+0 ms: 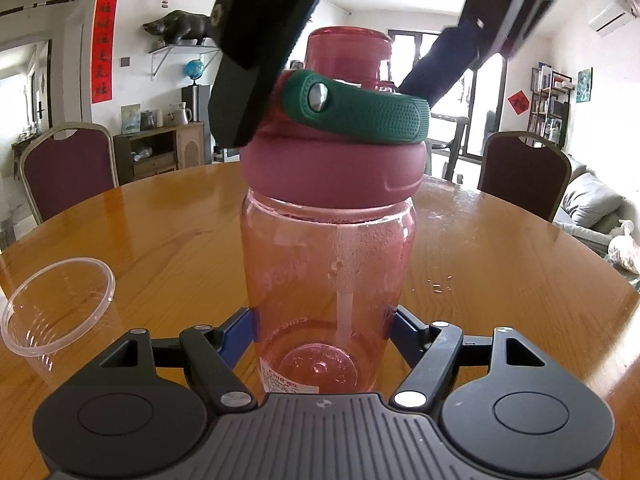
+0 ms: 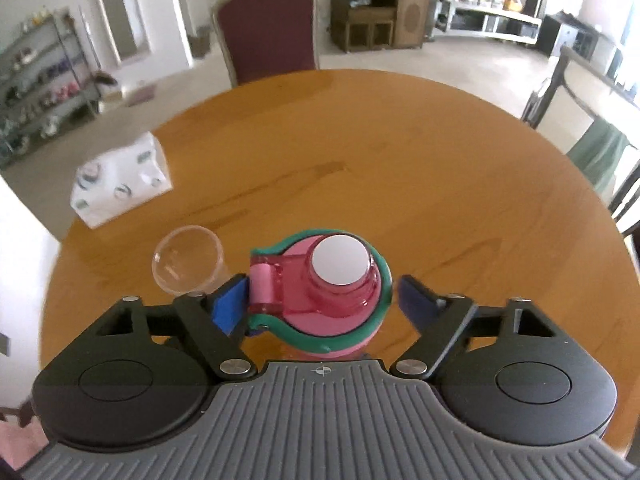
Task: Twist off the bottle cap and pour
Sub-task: 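Hold the bottle with the left tool while the right tool twists the cap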
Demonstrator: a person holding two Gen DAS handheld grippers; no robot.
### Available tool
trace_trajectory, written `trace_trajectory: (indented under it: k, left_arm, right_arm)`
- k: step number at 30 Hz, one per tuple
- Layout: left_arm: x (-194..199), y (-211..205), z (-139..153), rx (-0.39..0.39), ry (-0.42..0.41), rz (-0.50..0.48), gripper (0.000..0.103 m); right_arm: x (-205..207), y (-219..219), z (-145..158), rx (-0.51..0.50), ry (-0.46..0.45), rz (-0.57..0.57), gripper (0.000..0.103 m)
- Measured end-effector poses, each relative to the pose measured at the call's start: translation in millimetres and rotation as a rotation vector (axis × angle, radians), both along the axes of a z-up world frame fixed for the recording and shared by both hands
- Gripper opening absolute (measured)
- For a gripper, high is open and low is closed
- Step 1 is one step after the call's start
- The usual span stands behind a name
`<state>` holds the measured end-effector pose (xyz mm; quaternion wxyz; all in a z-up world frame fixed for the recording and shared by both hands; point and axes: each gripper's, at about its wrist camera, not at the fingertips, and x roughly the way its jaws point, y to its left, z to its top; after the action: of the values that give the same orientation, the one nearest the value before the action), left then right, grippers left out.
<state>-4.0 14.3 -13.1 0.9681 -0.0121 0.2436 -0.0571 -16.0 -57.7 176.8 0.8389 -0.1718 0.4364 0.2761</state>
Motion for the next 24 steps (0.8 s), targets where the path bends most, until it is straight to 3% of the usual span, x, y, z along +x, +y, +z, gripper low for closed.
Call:
trace_trajectory:
  k: [4,8,15,18,21,24]
  left_arm:
    - [-1,9,1,-0.030,0.001,-0.027,0.071]
    - [-2,10,1,-0.016,0.004,-0.073,0.071]
    - [0,5,2,-0.002,0.015,-0.080,0.071]
    - [0,1,2,0.013,0.015,-0.074,0.071]
    - [0,-1,3,0.017,0.018,-0.059,0.071]
    - [1,-4,4,0.022,0.025,-0.037,0.071]
  right_arm:
    - [0,-1,2,-0.076,-0.007,0.213,0.076]
    - [14,-10,5,-0.145,0.022,0.634,0.076]
    - [43,-14,9,-0.133,0.140,0.785,0.077]
    - [27,-22,13,-0.073,0.105,0.655,0.088]
    - [11,-22,16,-0.025,0.062,0.435,0.093]
    - [11,-18,18,0.032,0.094,0.143,0.095]
